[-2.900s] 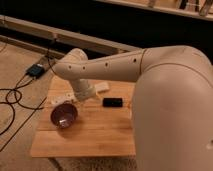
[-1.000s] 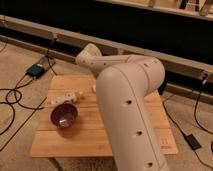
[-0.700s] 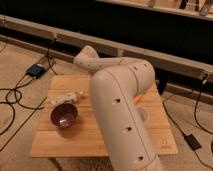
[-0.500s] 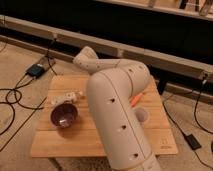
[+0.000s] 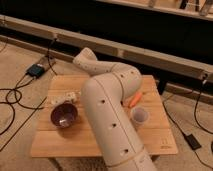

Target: Place the white sponge in the ceramic cup

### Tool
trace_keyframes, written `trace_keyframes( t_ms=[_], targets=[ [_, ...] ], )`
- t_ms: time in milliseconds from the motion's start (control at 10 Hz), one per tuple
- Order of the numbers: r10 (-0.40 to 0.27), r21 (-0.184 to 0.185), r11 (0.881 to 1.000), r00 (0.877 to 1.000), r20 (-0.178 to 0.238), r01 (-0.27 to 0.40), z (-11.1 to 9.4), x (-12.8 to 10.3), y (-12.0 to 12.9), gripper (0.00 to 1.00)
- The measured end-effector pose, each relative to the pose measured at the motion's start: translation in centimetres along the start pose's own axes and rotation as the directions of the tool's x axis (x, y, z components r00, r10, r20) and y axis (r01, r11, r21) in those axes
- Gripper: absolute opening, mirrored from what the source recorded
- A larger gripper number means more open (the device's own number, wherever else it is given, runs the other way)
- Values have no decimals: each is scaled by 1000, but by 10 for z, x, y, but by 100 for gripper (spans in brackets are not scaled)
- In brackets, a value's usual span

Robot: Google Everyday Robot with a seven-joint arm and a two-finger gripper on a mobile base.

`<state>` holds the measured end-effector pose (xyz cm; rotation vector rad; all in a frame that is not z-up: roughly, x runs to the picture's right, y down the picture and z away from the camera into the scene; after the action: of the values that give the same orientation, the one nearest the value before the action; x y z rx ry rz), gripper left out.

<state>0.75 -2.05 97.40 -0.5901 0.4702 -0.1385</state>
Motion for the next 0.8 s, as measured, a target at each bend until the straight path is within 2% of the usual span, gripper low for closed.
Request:
trace_keyframes(
  t_ms=[300,800],
  targets=[
    [-54,12,998,998,-18,54,9,-13,-3,65],
    [-101,36,994,994,-36,102,19,-34,-5,65]
  ],
)
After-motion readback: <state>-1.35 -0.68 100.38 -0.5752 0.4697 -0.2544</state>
